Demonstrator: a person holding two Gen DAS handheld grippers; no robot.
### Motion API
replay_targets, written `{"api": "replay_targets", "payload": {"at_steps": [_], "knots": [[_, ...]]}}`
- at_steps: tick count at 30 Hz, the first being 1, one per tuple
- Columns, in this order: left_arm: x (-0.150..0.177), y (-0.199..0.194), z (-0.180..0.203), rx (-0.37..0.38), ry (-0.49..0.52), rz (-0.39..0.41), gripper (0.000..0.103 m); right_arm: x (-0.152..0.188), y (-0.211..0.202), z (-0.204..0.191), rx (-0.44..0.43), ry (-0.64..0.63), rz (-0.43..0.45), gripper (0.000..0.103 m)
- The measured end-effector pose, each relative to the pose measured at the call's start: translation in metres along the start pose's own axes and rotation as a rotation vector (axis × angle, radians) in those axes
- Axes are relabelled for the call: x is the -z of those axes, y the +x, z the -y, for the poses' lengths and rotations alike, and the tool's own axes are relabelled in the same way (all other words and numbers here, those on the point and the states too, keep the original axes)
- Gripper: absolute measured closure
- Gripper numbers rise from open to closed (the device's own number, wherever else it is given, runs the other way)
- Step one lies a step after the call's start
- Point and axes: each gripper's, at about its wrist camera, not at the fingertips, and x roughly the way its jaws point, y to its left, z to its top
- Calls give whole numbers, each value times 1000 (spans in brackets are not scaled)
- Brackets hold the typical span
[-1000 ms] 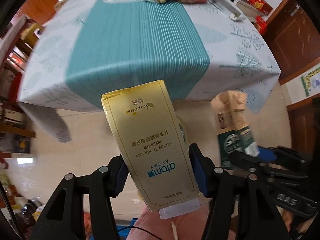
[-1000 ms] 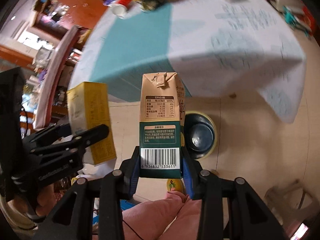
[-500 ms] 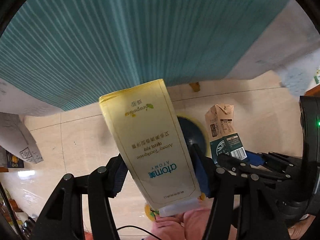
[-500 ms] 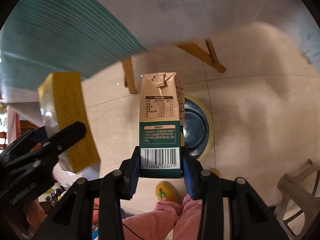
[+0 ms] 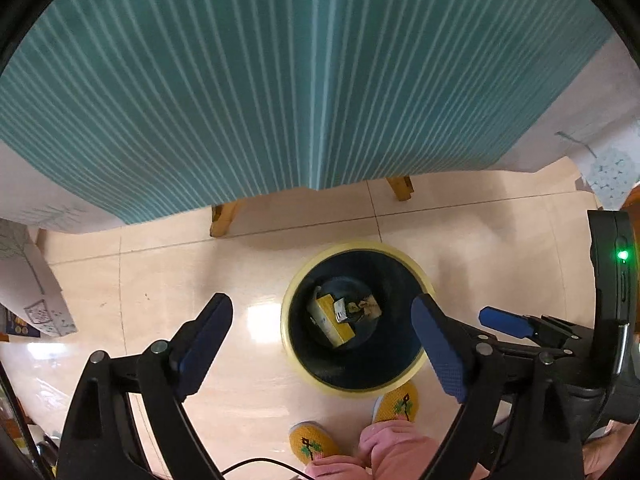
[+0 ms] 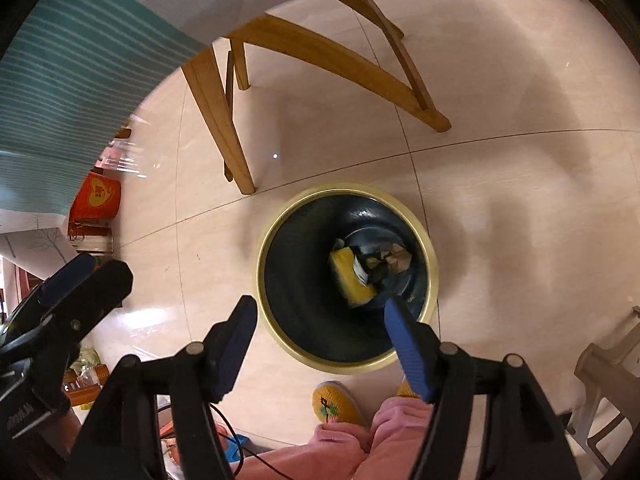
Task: Collect trash
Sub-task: 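Carry both boxes over the bin and open both tools to drop them, then move both tools back toward the trash pile on the table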
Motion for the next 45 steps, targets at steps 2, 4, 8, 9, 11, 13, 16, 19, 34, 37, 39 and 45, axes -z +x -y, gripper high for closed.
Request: {"api": "replay_targets", "payload": {"at_steps": [2,4,8,9,11,13,16,19,34,37,39,45], "knots": [[1,-13,2,-6,17,3,13,3,-9,0,3,1,5,36],[-1,-25,1,0,20,1,13,5,-23,-1,3,6,10,36],[-5,-69,-8,35,-9,-10,13,12,-58,-10,-5,13,20,36],[-6,-80,-9,42,-14,-8,13,15,-71,-14,-7,12,23,36],[-10,-110,-9,51,-19,2,13,17,-97,-23,-12,5,35,36],[-14,-139,-11,55,-21,10,13,20,-126,-35,-20,-5,52,36],[-23,-181,-18,53,-16,34,13,24,-173,-57,-34,-30,93,36],[-31,-223,-20,55,10,70,13,26,-214,-78,-39,-63,137,36],[-90,-343,-2,79,175,282,13,11,-355,-138,12,-139,446,36],[-109,-349,5,73,177,309,13,1,-365,-135,26,-132,473,36],[-126,-351,12,64,170,316,13,-11,-371,-131,36,-125,488,36],[-186,-335,38,99,167,295,13,-66,-381,-111,81,-144,510,36]]}}
